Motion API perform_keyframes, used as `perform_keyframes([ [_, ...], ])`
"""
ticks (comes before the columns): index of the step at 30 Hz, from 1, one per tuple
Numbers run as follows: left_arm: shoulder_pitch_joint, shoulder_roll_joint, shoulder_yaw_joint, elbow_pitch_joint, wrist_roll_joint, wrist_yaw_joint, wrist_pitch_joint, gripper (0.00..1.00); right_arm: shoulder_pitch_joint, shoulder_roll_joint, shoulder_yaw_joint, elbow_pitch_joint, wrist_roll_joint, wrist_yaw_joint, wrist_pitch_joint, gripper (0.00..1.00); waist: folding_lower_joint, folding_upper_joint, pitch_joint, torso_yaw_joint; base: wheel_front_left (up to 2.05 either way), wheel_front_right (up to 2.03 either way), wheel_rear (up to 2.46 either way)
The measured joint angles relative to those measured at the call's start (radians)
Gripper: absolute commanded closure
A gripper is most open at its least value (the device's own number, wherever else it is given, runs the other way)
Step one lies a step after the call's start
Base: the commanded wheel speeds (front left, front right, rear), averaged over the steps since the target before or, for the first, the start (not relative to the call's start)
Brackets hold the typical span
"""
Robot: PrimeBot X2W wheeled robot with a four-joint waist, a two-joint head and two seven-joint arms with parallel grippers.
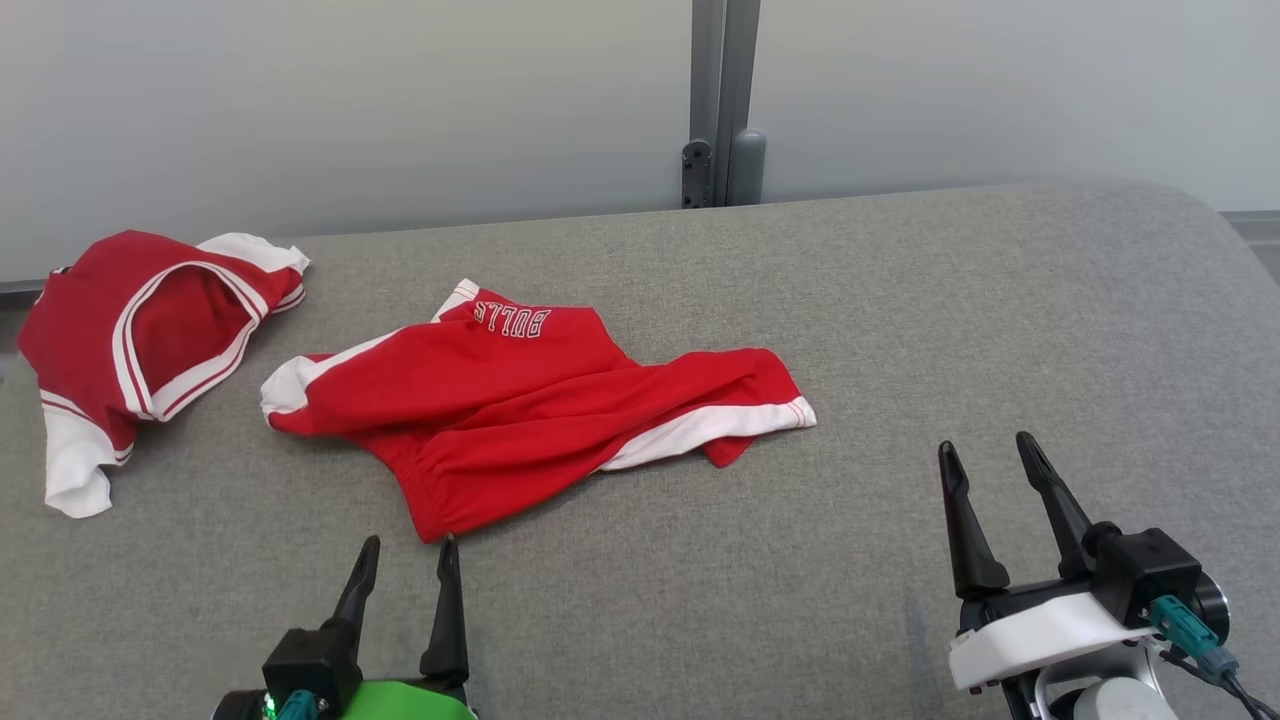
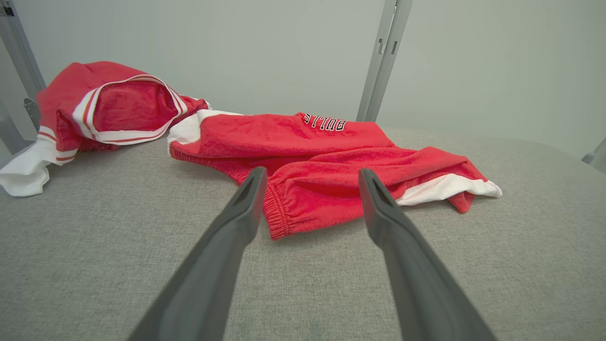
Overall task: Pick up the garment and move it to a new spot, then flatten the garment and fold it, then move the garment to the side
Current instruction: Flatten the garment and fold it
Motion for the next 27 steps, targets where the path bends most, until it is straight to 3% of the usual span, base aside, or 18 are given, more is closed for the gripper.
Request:
perform_keyframes([
  [14, -0.161, 0.019, 0.027, 0.34, -0.001, -0.021, 0.0, 0.0, -0.042, 0.0, 0.018, -0.007, -0.014, 0.0, 0.0, 0.0, 0.0, 0.0, 0.084, -0.041, 0.0, 0.0, 0.0],
  [24, -0.248, 0.026, 0.079, 0.392, 0.002, -0.04, 0.0, 0.0, -0.071, 0.0, 0.01, -0.009, -0.018, 0.0, 0.0, 0.0, 0.0, 0.0, 0.165, -0.091, 0.0, 0.0, 0.0],
  [26, -0.255, 0.023, 0.085, 0.359, 0.014, -0.053, 0.0, 0.87, -0.073, 0.0, 0.007, -0.009, -0.018, 0.0, 0.0, 0.0, 0.0, 0.0, 0.176, -0.101, 0.0, 0.0, 0.0],
  [27, -0.254, 0.021, 0.083, 0.346, 0.022, -0.055, 0.0, 1.0, -0.073, 0.0, 0.005, -0.009, -0.018, 0.0, 0.0, 0.0, 0.0, 0.0, 0.178, -0.101, 0.0, 0.0, 0.0],
])
